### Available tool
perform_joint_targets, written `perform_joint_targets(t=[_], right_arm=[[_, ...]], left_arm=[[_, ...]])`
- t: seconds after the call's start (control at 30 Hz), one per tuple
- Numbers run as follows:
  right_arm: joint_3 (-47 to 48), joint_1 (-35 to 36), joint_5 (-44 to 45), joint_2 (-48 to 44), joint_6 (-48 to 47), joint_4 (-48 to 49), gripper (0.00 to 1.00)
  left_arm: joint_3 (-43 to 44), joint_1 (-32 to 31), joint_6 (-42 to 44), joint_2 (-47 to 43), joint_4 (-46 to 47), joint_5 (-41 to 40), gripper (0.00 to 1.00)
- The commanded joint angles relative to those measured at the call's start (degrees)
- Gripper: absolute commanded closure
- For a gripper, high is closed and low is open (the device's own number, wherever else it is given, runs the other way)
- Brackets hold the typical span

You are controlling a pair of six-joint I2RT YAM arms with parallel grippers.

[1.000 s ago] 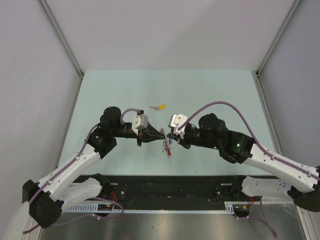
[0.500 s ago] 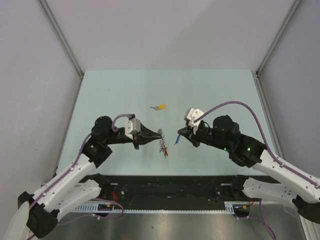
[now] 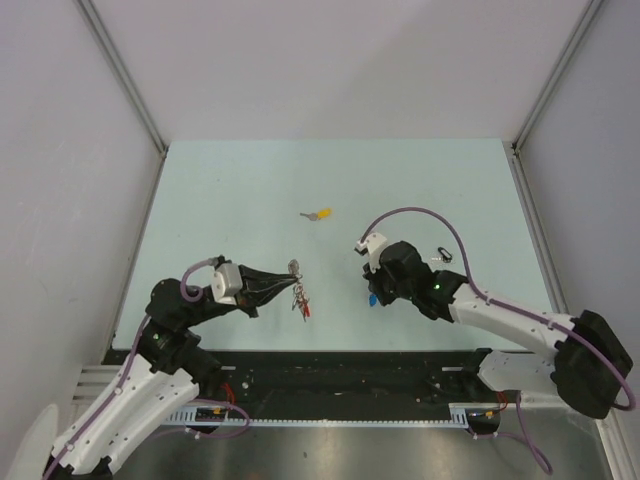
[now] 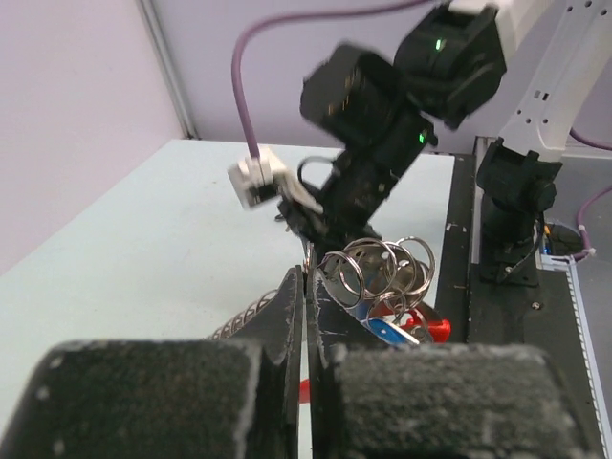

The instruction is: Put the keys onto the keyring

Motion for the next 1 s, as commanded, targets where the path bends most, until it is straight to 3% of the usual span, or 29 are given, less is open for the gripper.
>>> perform_joint_targets(t=[0.0,0.27,0.53,0.6,0.63,0.67,0.87,0.97], right_arm=[[-3.4,0.4,4.4,4.7,3.9,14.8,1.00],[-9.9,1.3,7.7,15.5,3.6,42.7,1.00],[-13.2,3.9,11.5,24.6,4.3,55.8,1.00],[-13.3,4.4,11.7,24.9,4.7,55.1,0.98],[-13.3,5.1,11.9,24.3,4.9,54.2,0.92],[-13.2,5.2,11.9,22.2,5.2,51.4,0.79],[-6.5,3.5,10.7,14.3,8.5,28.9,0.49],[-1.3,1.5,7.1,12.2,9.6,18.2,0.44]], left_arm=[[-0.6,0.0,-0.1,-3.4,-2.1,-3.9,1.00],[-0.7,0.4,0.3,-3.1,-2.3,-5.8,1.00],[-1.2,2.2,-0.6,-3.8,-1.3,-4.9,1.00],[-1.2,3.2,-1.0,-3.5,-1.0,-4.4,1.00],[-1.2,3.4,-1.2,-3.4,-0.7,-3.8,1.00],[-1.2,3.9,-1.4,-3.4,-0.5,-3.4,1.00],[-1.2,5.1,-2.0,-3.2,-0.2,-2.4,1.00],[-1.2,5.6,-2.4,-3.2,0.1,-2.0,1.00]])
